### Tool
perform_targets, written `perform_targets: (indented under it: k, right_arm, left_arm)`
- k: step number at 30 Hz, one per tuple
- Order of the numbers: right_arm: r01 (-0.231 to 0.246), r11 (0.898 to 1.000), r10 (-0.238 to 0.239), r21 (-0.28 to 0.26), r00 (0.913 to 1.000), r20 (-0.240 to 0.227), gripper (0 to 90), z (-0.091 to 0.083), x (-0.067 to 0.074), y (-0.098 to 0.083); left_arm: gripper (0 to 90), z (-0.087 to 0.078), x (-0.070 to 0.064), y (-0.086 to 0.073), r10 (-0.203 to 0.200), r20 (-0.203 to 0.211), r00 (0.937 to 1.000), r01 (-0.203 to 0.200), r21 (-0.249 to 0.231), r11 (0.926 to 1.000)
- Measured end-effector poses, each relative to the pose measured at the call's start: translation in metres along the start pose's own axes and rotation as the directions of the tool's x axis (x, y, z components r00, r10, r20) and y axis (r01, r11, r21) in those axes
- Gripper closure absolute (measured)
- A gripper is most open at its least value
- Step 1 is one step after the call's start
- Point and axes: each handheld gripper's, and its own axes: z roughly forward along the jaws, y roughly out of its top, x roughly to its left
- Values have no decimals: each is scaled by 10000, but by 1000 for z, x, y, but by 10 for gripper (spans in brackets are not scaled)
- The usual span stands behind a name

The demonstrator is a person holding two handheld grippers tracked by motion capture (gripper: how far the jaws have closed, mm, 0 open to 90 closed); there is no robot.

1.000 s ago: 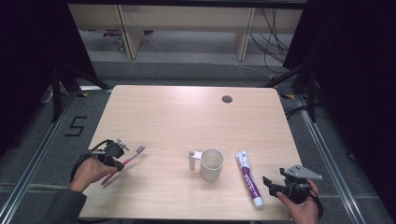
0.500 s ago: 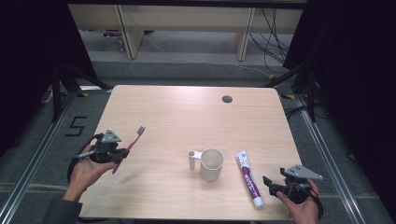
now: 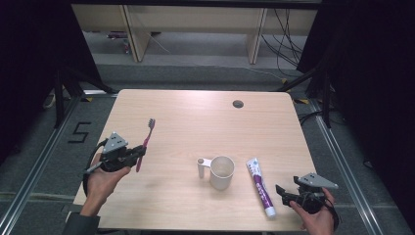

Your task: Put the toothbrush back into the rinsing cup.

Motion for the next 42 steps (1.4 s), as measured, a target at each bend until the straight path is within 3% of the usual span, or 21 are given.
perform_targets:
  k: [1,2,3,5,7,13,20,23,28,29,34,36,38,42]
  right_arm:
    - [-1,10000,1,-4,10000,3,246,0,0,0]
    - [-296,9995,295,102,9995,98,246,-1,2,0]
    - [38,10000,-38,5,10000,25,246,0,0,0]
    - [22,10000,-22,-19,10000,49,246,1,0,0]
    - [-15,10000,14,19,10000,56,246,1,0,0]
    - [12,10000,-12,45,10000,-21,246,0,0,0]
    - [89,10000,-89,-20,9999,55,246,0,-1,0]
    - [64,10000,-64,1,10000,3,246,0,0,0]
    - [-13,10000,12,-9,10000,-54,246,1,0,0]
    - [-289,9996,290,68,9996,-42,246,0,3,-1]
    - [-182,9998,183,94,9998,-38,246,0,2,-1]
    - [-259,9996,260,141,9996,-59,246,0,3,-1]
    - [-292,9995,292,77,9996,-64,246,0,3,-1]
    - [-320,9994,320,97,9995,-66,246,1,3,-1]
  left_arm:
    - [834,0,-3,1,-38,4,10000,38,-228,9997]
    - [835,0,-5,2,-60,78,10000,63,-396,9992]
    - [834,2,-8,2,-276,401,9988,300,-614,9977]
    - [834,3,-11,2,-287,480,9984,318,-655,9973]
    - [834,5,-14,3,-198,548,9983,234,-671,9975]
    - [834,11,-31,3,68,978,9952,81,-1508,9885]
    - [834,16,-44,7,134,1308,9913,99,-1758,9844]
    - [834,24,-52,10,193,1752,9843,118,-1749,9845]
    - [834,30,-61,14,267,1880,9818,83,-1832,9830]
    - [834,33,-63,16,260,2066,9781,133,-1864,9824]
    - [834,38,-70,19,386,2143,9760,80,-2124,9771]
    - [834,41,-73,21,418,2367,9707,88,-2089,9779]
    - [834,43,-76,22,488,2306,9718,20,-2150,9766]
    - [833,49,-80,25,477,2466,9679,76,-2186,9758]
